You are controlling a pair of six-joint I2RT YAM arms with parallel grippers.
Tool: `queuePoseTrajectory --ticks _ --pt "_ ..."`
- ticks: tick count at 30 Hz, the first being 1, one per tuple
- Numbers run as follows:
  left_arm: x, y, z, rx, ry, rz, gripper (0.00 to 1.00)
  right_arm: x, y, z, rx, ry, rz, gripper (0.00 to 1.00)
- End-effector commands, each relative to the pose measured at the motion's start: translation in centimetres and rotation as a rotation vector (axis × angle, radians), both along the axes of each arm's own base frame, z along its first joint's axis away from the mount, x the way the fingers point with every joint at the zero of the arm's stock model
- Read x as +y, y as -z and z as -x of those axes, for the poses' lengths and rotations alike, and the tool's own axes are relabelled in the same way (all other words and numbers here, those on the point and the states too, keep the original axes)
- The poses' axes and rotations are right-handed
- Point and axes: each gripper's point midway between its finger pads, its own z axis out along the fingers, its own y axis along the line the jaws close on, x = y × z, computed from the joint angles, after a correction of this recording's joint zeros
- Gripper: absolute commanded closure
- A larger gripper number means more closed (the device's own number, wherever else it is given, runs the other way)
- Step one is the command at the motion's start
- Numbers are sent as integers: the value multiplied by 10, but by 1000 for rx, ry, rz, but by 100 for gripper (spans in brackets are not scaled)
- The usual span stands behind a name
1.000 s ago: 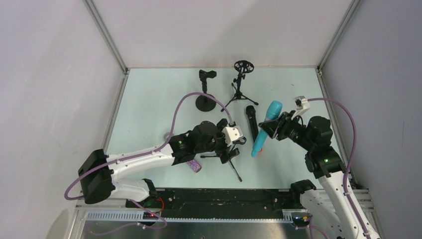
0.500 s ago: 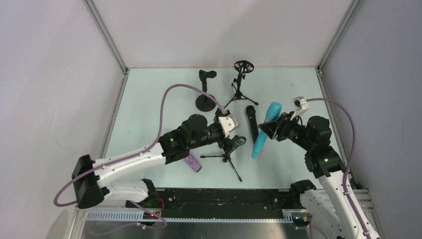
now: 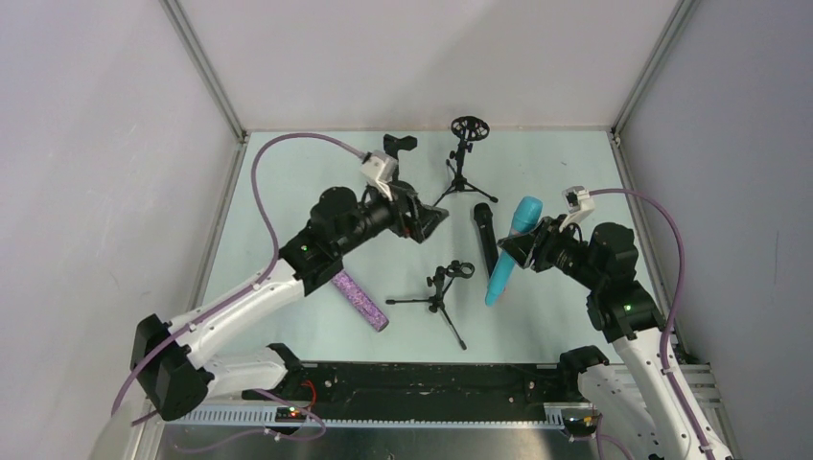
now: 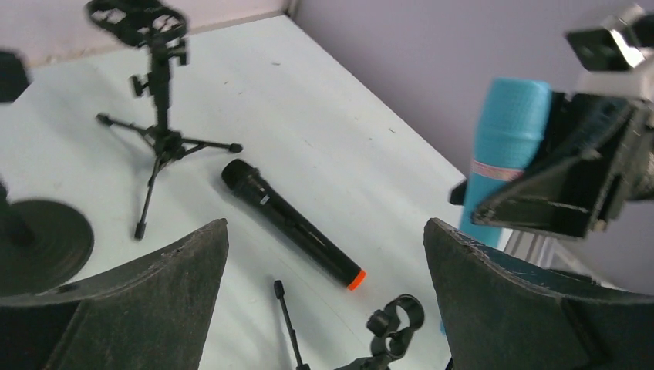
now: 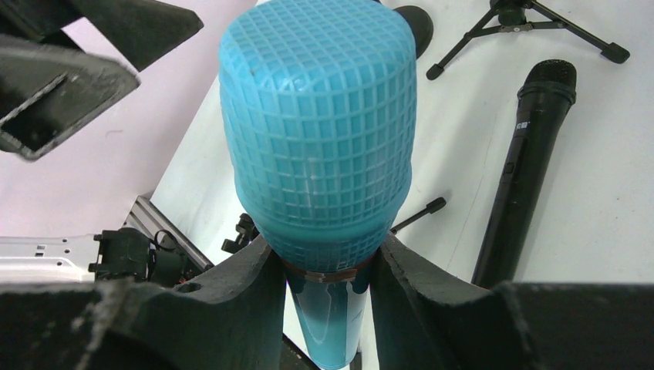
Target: Attach the microphones to the stand
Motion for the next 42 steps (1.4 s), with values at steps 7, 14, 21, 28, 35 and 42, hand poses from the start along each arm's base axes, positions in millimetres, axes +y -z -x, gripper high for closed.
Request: queuePoseTrajectory --ticks 7,14,21,28,35,42 --pt "100 15 -56 242 -348 262 0 3 -15 1 -69 -31 -9 100" --pt "174 20 -81 159 -535 213 10 6 -31 5 -126 -49 -45 100" --pt "212 -11 -89 -36 -680 50 0 11 -47 6 -157 -70 -97 100" --pt "213 -47 -95 -181 -657 -49 0 14 -68 6 -209 -89 -118 100" --pt "199 -19 -110 -153 -587 -136 0 14 -89 3 -268 -92 -82 100" --pt "181 28 -123 -53 -504 -165 0 19 -105 -2 -308 -99 -81 100"
